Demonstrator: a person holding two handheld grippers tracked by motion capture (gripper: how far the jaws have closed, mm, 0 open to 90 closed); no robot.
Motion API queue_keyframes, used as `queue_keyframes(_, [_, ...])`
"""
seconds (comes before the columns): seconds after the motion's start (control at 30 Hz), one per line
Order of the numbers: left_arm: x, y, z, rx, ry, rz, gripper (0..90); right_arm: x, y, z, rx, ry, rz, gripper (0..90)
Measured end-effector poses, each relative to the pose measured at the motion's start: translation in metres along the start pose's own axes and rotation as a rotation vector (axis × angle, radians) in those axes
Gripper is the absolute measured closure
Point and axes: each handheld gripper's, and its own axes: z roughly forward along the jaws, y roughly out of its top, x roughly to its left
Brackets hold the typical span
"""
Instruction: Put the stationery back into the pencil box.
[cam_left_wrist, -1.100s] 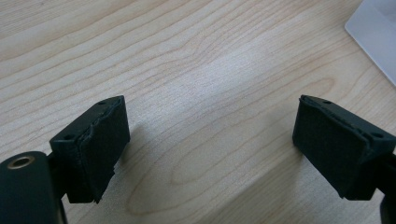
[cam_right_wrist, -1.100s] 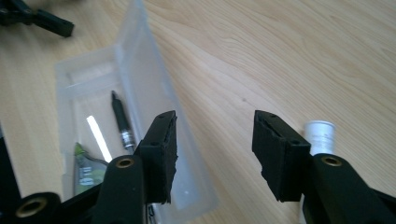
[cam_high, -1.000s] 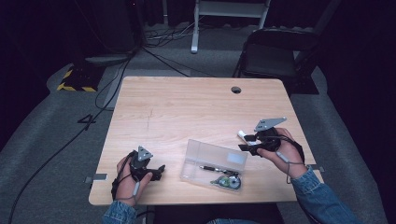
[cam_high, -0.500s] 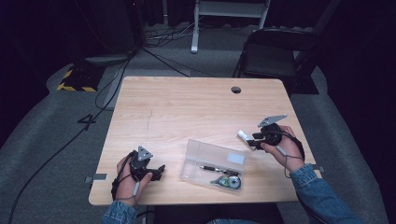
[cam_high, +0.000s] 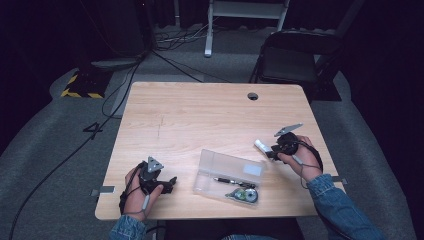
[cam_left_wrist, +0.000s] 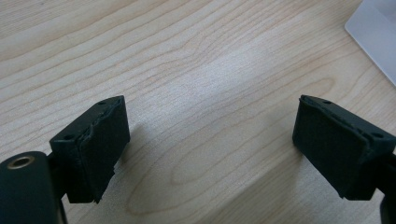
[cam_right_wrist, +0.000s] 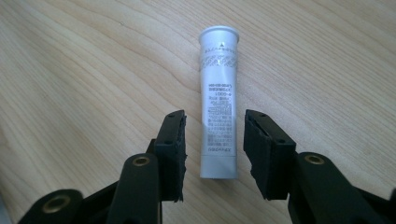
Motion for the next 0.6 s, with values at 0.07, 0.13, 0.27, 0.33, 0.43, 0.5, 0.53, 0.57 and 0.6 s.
queue_keyframes(0.07, [0.0, 0.0, 0.0, 0.0, 0.001, -0.001, 11.4, -0.001, 0.0, 0.001, 0.006, -0.005, -0.001, 59.6])
queue_keyframes(0.13, [0.0, 0.0, 0.0, 0.0, 0.0, 0.0, 11.5, -0.001, -0.001, 0.003, 0.013, -0.005, 0.005, 60.0])
queue_keyframes(0.27, [0.0, 0.0, 0.0, -0.001, 0.001, -0.005, 11.5, -0.002, -0.002, 0.007, 0.031, -0.002, 0.011, 61.9])
queue_keyframes(0.33, [0.0, 0.0, 0.0, 0.0, 0.0, -0.001, 11.4, -0.002, -0.002, 0.008, 0.037, -0.004, 0.01, 63.2])
queue_keyframes(0.43, [-0.001, 0.0, 0.0, -0.004, 0.002, -0.008, 11.5, -0.002, -0.003, 0.01, 0.049, -0.006, 0.01, 64.7])
queue_keyframes(0.5, [0.0, 0.0, 0.0, -0.004, 0.002, -0.006, 11.5, -0.001, -0.002, 0.011, 0.06, -0.007, 0.009, 66.7])
queue_keyframes(0.53, [0.0, 0.0, 0.0, 0.0, 0.001, -0.002, 11.4, -0.001, -0.002, 0.012, 0.065, -0.007, 0.007, 67.5])
queue_keyframes(0.57, [0.0, 0.0, 0.0, -0.003, 0.002, -0.001, 11.4, -0.002, -0.002, 0.012, 0.065, -0.006, 0.006, 67.7])
queue_keyframes(0.6, [0.0, 0.0, 0.0, -0.003, 0.002, -0.006, 11.4, -0.001, -0.002, 0.013, 0.065, -0.007, 0.007, 68.2])
